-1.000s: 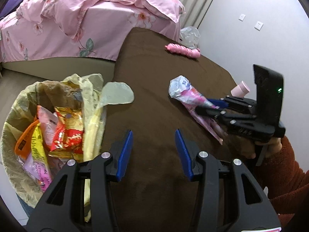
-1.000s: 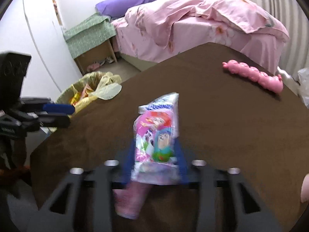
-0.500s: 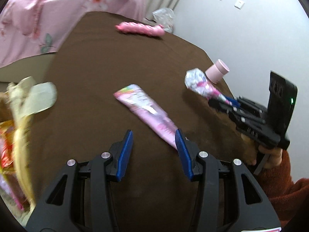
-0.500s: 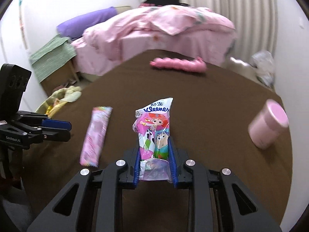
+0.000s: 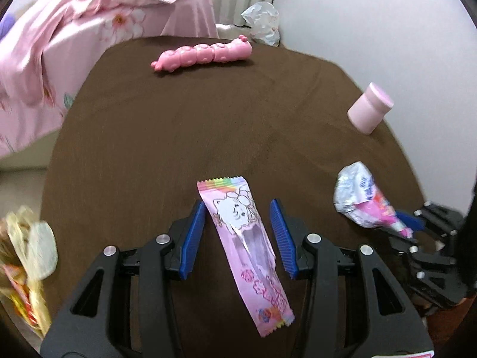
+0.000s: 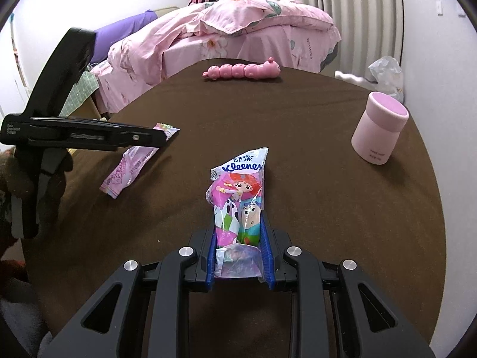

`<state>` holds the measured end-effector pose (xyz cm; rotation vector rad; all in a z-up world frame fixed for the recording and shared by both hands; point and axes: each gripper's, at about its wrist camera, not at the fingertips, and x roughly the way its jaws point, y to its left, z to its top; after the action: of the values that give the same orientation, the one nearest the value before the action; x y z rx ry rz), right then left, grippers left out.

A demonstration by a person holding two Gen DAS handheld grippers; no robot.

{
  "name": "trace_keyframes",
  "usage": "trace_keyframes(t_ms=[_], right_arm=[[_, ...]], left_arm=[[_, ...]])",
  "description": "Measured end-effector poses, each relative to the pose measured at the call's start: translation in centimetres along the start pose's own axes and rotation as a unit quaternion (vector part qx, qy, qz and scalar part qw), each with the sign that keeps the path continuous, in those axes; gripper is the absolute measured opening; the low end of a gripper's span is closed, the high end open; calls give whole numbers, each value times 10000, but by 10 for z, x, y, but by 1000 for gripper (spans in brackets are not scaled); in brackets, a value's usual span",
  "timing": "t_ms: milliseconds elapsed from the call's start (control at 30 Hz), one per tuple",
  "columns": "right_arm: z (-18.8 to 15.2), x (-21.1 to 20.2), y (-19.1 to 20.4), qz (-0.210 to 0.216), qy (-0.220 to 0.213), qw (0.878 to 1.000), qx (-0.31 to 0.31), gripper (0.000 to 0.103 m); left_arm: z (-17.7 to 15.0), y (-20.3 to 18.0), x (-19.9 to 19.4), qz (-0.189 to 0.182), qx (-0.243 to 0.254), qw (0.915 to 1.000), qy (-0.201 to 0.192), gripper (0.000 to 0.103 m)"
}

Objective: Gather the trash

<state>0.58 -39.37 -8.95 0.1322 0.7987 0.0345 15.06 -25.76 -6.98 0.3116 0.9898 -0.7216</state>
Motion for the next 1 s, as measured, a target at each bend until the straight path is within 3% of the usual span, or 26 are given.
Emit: trace_keyframes(t_ms=[200, 300, 367, 467, 600, 667, 733, 900, 1000], right_arm=[[-2, 0, 0, -106, 43, 9999, 42, 26], [-3, 0, 0, -95, 73, 9999, 61, 33], [-3, 0, 0, -101, 74, 9999, 60, 33], [-5, -1, 0, -75, 65, 9999, 78, 33], [-5, -4, -3, 38, -39, 9999, 133, 36], [-6, -7, -4, 160, -118, 9997, 173, 47], [-5, -10, -6, 353, -160, 9989, 254, 48], [-3, -10, -7, 235, -151, 9990, 345, 48], [-3, -13, -6, 404, -112, 9983, 393, 48]], left_arm=[[1, -16, 8, 627, 455, 9970, 89, 43], [4, -19, 10, 805, 463, 9956, 105, 41], [5, -16, 9, 694, 354, 9969, 82, 31], [4, -8, 2, 260, 87, 9996, 76, 27], [-3, -8, -13, 139, 59, 9998, -158, 26], [-8, -6, -24, -1, 5, 9996, -271, 25], [-13, -4, -34, -89, -48, 9992, -376, 25], [-27, 3, -60, -203, -217, 9978, -599, 25], [-34, 6, -69, -224, -274, 9973, -643, 25]])
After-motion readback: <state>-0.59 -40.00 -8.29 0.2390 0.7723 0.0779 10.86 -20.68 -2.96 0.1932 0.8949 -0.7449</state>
